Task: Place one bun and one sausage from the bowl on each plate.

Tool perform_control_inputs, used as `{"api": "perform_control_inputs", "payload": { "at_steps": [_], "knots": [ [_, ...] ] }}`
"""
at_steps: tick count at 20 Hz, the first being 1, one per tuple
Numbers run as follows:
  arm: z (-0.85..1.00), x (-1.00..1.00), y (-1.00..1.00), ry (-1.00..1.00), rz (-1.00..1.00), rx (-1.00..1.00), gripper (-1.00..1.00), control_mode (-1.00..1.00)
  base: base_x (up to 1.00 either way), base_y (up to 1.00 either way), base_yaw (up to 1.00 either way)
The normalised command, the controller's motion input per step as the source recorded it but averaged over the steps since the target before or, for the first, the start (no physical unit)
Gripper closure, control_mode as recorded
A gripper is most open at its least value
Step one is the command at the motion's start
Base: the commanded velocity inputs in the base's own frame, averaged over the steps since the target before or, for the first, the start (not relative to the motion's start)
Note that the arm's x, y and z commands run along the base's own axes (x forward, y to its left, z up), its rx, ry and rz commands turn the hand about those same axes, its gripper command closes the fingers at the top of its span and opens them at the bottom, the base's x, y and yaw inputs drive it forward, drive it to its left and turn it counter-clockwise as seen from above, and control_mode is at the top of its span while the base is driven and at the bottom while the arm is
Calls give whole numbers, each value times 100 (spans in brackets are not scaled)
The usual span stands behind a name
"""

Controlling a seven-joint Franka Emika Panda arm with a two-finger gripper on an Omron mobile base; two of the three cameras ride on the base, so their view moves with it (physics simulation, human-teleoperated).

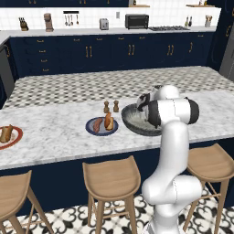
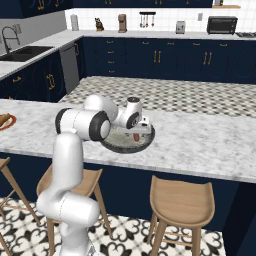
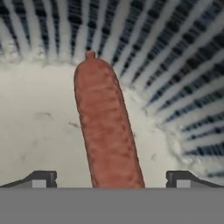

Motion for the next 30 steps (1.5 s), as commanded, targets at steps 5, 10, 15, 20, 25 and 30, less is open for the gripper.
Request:
{"api": "perform_control_inputs", "payload": {
  "at_steps": [5,10,15,20,25,30],
  "knots": [
    [0,0,0,0,0,0,-100,-100,0,0,0],
    [0,0,0,0,0,0,100,-100,0,0,0],
    [0,0,0,0,0,0,100,-100,0,0,0],
    [27,-46,27,-7,-4,-2,100,-100,0,0,0],
    [37,-99,100,-17,-21,-13,100,-100,0,0,0],
    [84,-55,20,-6,-25,-2,100,-100,0,0,0]
  ]
}}
